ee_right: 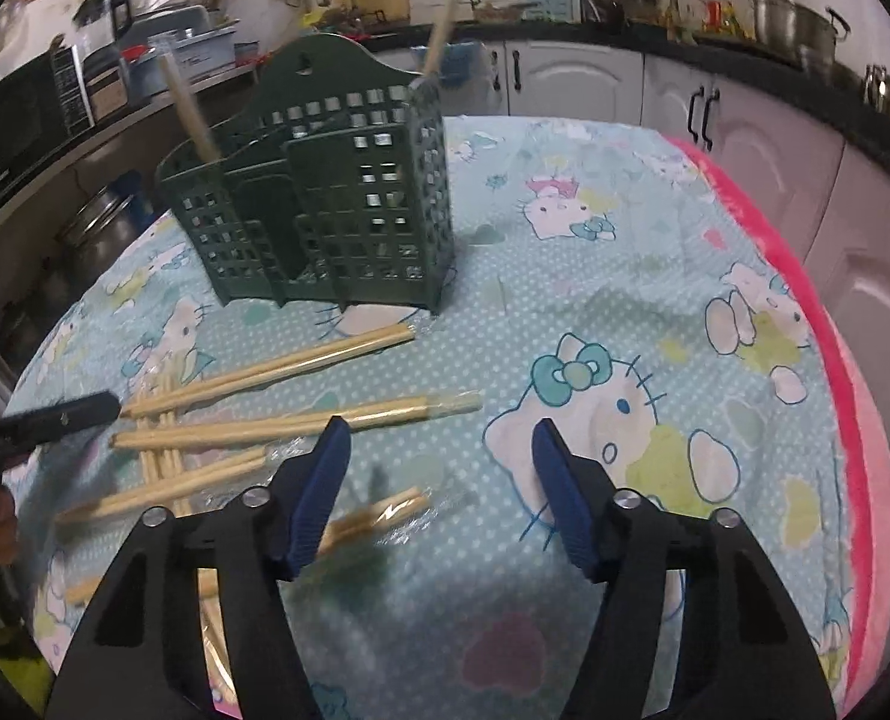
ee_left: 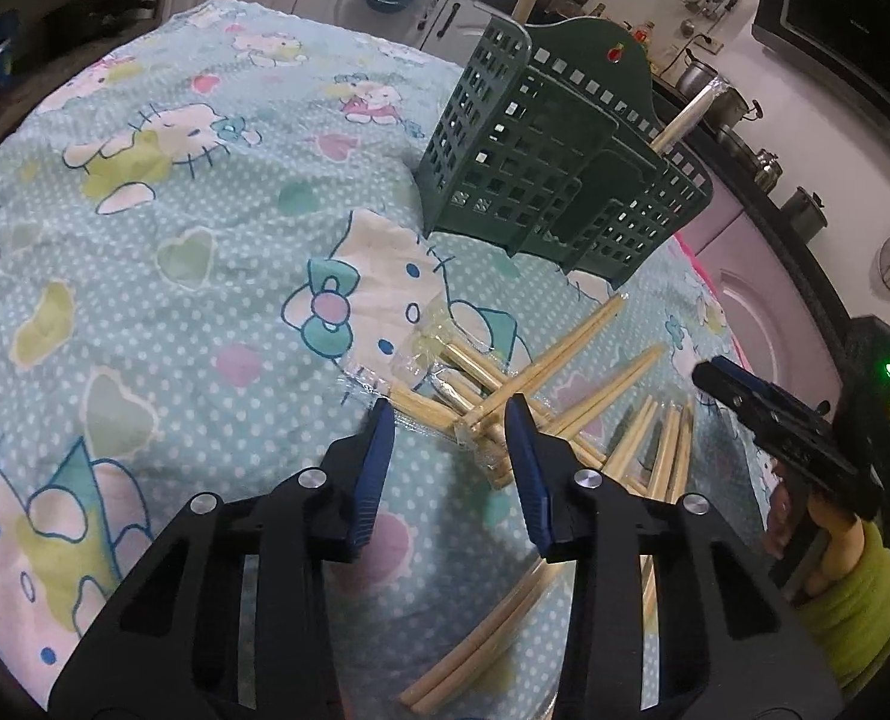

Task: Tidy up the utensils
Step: 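Close the left tool on a chopstick while the right tool grasps another chopstick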

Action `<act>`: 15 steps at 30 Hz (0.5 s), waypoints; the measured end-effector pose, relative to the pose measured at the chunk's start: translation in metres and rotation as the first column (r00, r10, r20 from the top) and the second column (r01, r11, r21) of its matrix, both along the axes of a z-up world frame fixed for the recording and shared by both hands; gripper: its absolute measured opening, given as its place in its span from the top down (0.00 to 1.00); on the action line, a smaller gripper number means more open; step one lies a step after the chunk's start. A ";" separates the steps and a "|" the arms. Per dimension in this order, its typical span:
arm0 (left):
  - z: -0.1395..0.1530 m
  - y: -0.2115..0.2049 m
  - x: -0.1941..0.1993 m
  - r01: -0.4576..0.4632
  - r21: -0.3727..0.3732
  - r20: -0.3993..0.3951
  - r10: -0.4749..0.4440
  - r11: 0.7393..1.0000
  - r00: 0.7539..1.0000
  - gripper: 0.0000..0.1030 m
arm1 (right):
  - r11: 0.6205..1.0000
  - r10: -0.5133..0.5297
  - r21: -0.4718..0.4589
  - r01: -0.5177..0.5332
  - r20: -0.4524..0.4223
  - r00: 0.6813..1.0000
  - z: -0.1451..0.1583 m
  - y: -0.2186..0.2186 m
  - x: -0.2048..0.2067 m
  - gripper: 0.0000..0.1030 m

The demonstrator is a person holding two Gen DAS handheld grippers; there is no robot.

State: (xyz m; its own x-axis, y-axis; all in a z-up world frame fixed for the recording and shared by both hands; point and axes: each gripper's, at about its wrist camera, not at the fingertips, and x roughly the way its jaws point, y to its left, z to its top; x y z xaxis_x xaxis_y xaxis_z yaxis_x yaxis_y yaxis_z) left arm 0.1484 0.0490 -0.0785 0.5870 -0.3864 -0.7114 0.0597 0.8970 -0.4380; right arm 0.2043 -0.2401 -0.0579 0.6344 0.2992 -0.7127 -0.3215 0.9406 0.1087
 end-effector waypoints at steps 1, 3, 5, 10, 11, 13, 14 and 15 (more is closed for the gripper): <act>-0.001 0.000 0.001 -0.001 -0.003 -0.004 0.001 1.000 1.000 0.70 | 1.000 -0.009 0.002 0.009 -0.008 1.000 -0.001 -0.002 0.005 0.44; -0.003 0.000 0.002 -0.003 -0.007 -0.009 0.003 1.000 1.000 0.71 | 1.000 -0.011 0.009 0.011 -0.023 1.000 -0.003 -0.003 0.012 0.47; -0.003 0.001 0.003 -0.005 -0.014 -0.012 0.005 1.000 1.000 0.71 | 1.000 -0.008 0.010 0.008 -0.038 0.999 -0.005 -0.002 0.018 0.49; -0.007 0.007 0.008 -0.015 -0.048 -0.025 0.014 0.999 1.000 0.71 | 1.000 0.003 -0.005 -0.003 -0.059 0.998 -0.006 0.001 0.028 0.51; -0.008 0.008 0.009 -0.017 -0.055 -0.028 0.016 0.998 0.999 0.72 | 1.000 0.004 0.000 -0.004 -0.071 0.997 -0.007 0.002 0.030 0.51; -0.009 0.011 0.011 -0.030 -0.079 -0.040 0.027 0.996 0.999 0.73 | 1.000 0.000 0.017 0.001 -0.092 0.996 -0.008 0.002 0.033 0.51; -0.009 0.014 0.013 -0.041 -0.092 -0.050 0.036 0.995 0.998 0.74 | 1.000 -0.006 0.027 0.009 -0.102 0.995 -0.008 0.002 0.035 0.51; -0.009 0.016 0.013 -0.049 -0.104 -0.058 0.043 0.993 0.997 0.74 | 0.999 -0.008 0.039 0.013 -0.113 0.994 -0.008 0.002 0.036 0.51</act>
State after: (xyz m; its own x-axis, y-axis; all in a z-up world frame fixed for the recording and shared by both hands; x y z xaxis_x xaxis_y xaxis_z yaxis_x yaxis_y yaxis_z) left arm 0.1618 0.0649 -0.0879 0.5666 -0.4346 -0.7000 -0.0075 0.8468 -0.5318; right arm 0.2408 -0.2384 -0.0656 0.5541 0.3220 -0.7676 -0.2952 0.9382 0.1805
